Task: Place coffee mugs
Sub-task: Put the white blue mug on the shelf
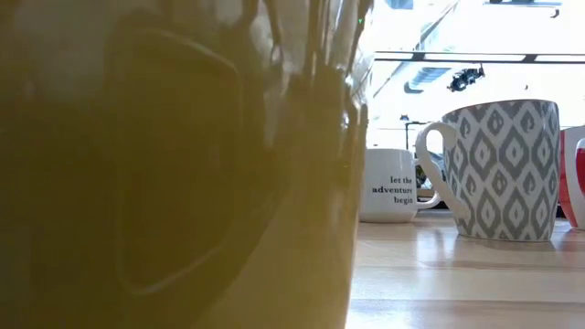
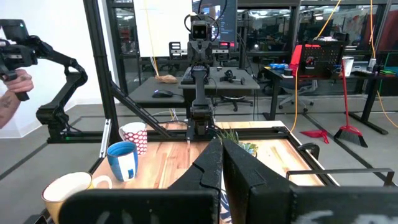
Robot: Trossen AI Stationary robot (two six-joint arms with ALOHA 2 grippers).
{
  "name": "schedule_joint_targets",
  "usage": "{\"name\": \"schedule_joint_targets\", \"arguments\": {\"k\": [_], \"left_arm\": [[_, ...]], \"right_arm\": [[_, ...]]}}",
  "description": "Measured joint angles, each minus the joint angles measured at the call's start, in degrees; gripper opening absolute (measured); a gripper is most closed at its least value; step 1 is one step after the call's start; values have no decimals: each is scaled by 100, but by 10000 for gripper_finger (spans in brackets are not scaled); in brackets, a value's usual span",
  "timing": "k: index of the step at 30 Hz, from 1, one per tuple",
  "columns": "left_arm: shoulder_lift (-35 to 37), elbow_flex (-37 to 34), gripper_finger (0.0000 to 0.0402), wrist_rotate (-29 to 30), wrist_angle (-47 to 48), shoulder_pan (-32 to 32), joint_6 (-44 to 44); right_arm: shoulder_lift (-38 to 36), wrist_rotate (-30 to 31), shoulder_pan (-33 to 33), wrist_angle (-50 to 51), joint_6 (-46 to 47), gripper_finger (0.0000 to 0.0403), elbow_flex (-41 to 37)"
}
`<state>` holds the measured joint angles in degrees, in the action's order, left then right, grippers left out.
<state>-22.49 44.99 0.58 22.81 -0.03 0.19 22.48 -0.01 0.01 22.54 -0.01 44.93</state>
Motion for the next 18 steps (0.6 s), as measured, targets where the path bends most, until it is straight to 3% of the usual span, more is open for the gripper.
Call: {"name": "schedule_joint_targets", "arguments": {"k": [10, 18], "left_arm": [[-297, -4, 0, -200, 39, 2, 49], [-779, -4, 0, -139, -54, 0, 42]], "right_arm": [[0, 27, -1, 19, -681, 0, 0], [0, 26, -2, 105, -612, 0, 0]]}}
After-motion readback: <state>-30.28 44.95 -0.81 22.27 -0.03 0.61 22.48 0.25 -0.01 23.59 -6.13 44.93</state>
